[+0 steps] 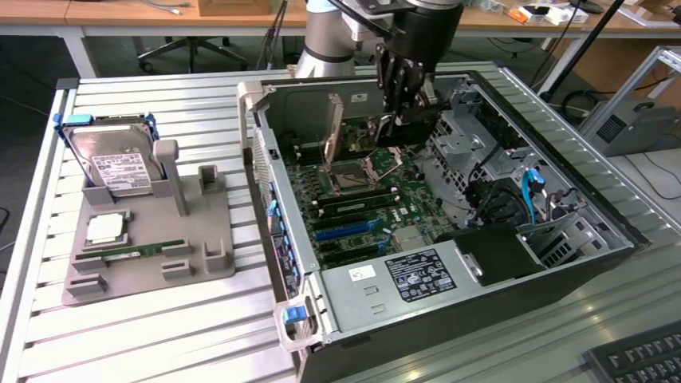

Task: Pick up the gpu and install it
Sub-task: 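Insert the gpu into the slot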

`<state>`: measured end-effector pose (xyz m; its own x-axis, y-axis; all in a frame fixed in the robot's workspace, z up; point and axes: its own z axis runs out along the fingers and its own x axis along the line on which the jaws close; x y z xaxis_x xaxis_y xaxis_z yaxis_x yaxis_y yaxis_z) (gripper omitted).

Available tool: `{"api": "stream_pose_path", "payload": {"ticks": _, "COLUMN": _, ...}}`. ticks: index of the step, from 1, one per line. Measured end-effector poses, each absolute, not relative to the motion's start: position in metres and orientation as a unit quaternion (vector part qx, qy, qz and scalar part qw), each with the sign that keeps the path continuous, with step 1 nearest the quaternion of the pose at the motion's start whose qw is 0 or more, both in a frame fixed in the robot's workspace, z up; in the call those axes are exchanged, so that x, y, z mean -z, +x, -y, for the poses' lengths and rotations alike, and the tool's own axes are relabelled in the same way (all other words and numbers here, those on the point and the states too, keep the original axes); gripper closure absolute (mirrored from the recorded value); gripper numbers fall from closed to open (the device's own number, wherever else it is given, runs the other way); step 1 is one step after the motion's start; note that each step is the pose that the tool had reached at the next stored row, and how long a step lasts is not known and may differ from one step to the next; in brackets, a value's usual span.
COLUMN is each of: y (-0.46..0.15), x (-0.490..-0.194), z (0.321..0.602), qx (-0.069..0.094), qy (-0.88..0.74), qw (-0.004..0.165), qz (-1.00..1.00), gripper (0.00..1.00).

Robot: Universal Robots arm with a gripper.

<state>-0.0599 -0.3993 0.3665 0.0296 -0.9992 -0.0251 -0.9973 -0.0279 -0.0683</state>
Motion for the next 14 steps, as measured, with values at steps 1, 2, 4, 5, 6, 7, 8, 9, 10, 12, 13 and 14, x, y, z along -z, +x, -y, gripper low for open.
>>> {"api": "stream_pose_path", "payload": {"ticks": 1, "y": -0.0599, "x": -0.3663, "z": 0.4001, "qx": 0.015, "qy": -0.717, "qw": 0.033, "qz": -0.696, "gripper": 0.73}}
{"api": "stream_pose_path", "payload": {"ticks": 2, "y": -0.0599, "x": -0.3661, "z": 0.401, "qx": 0.015, "qy": -0.717, "qw": 0.033, "qz": -0.696, "gripper": 0.73}}
{"api": "stream_pose_path", "payload": {"ticks": 4, "y": -0.0599, "x": -0.3658, "z": 0.4026, "qx": 0.015, "qy": -0.717, "qw": 0.033, "qz": -0.696, "gripper": 0.73}}
{"api": "stream_pose_path", "payload": {"ticks": 5, "y": -0.0599, "x": -0.3656, "z": 0.4033, "qx": 0.015, "qy": -0.717, "qw": 0.033, "qz": -0.696, "gripper": 0.73}}
{"api": "stream_pose_path", "payload": {"ticks": 6, "y": -0.0599, "x": -0.3655, "z": 0.4041, "qx": 0.015, "qy": -0.717, "qw": 0.033, "qz": -0.696, "gripper": 0.73}}
{"api": "stream_pose_path", "payload": {"ticks": 7, "y": -0.0599, "x": -0.3653, "z": 0.4048, "qx": 0.015, "qy": -0.717, "qw": 0.033, "qz": -0.696, "gripper": 0.73}}
{"api": "stream_pose_path", "payload": {"ticks": 8, "y": -0.0599, "x": -0.3652, "z": 0.4054, "qx": 0.015, "qy": -0.717, "qw": 0.033, "qz": -0.696, "gripper": 0.73}}
{"api": "stream_pose_path", "payload": {"ticks": 9, "y": -0.0599, "x": -0.3651, "z": 0.406, "qx": 0.015, "qy": -0.717, "qw": 0.033, "qz": -0.696, "gripper": 0.73}}
{"api": "stream_pose_path", "payload": {"ticks": 10, "y": -0.0599, "x": -0.365, "z": 0.4064, "qx": 0.015, "qy": -0.717, "qw": 0.033, "qz": -0.696, "gripper": 0.73}}
{"api": "stream_pose_path", "payload": {"ticks": 12, "y": -0.0599, "x": -0.3648, "z": 0.4074, "qx": 0.015, "qy": -0.717, "qw": 0.033, "qz": -0.696, "gripper": 0.73}}
{"api": "stream_pose_path", "payload": {"ticks": 13, "y": -0.0599, "x": -0.3647, "z": 0.4079, "qx": 0.015, "qy": -0.717, "qw": 0.033, "qz": -0.696, "gripper": 0.73}}
{"api": "stream_pose_path", "payload": {"ticks": 14, "y": -0.0599, "x": -0.3647, "z": 0.4085, "qx": 0.015, "qy": -0.717, "qw": 0.033, "qz": -0.696, "gripper": 0.73}}
